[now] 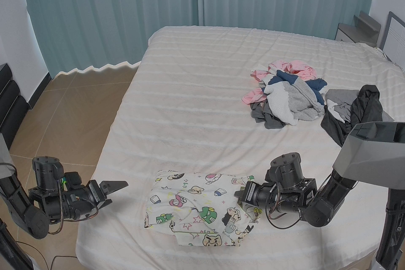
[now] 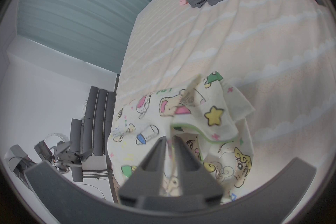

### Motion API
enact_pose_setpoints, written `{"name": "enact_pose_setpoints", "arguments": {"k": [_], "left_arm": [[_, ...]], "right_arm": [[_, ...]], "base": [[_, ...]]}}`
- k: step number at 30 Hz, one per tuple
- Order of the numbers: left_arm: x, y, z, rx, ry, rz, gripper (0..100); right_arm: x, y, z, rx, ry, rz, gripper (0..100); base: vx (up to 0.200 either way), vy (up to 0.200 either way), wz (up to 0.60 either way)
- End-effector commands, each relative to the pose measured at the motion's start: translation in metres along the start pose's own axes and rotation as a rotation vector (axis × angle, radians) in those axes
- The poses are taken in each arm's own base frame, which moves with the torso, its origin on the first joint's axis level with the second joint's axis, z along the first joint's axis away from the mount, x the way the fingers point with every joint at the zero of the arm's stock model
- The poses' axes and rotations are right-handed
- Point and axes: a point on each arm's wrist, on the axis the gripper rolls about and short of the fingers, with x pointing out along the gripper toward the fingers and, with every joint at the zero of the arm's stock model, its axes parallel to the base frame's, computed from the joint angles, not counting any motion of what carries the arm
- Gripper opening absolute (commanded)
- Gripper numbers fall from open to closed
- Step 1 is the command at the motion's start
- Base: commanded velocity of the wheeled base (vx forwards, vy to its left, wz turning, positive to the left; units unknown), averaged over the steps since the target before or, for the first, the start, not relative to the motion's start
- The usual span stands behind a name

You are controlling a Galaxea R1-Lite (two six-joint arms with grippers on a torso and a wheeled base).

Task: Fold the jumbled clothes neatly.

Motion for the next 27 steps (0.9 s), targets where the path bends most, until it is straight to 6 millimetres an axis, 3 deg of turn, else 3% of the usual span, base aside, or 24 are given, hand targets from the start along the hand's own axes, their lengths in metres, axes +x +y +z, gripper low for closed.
{"name": "enact_pose_setpoints", "arguments": {"k": [1,2,4,10,11,15,27], "left_arm": [[0.009,-0.014,0.012,0.052,-0.028,-0.053,100],[0.028,-0.009,0.020,0.074,0.001,-0.024,100],[0.041,-0.001,0.020,0.124,0.048,0.015,100],[0.071,0.006,0.012,0.222,0.147,0.034,100],[0.083,0.011,0.006,0.245,0.185,0.042,100],[0.100,0.023,-0.002,0.335,0.238,0.055,100],[0.124,0.019,0.000,0.329,0.242,0.014,100]], "right_arm": [[-0.006,0.004,0.000,-0.021,-0.010,0.011,100],[-0.022,0.006,-0.001,-0.037,-0.008,0.016,100],[-0.034,0.004,-0.003,-0.051,-0.001,0.015,100],[-0.045,-0.014,-0.003,-0.084,0.008,-0.039,100],[-0.044,-0.021,-0.001,-0.088,0.009,-0.058,100],[-0.034,-0.027,-0.005,-0.104,0.031,-0.080,100],[-0.005,-0.035,-0.009,-0.110,0.019,-0.063,100]], "base": [[0.000,0.000,0.00],[0.000,0.000,0.00],[0.000,0.000,0.00],[0.000,0.000,0.00],[0.000,0.000,0.00],[0.000,0.000,0.00],[0.000,0.000,0.00]]}}
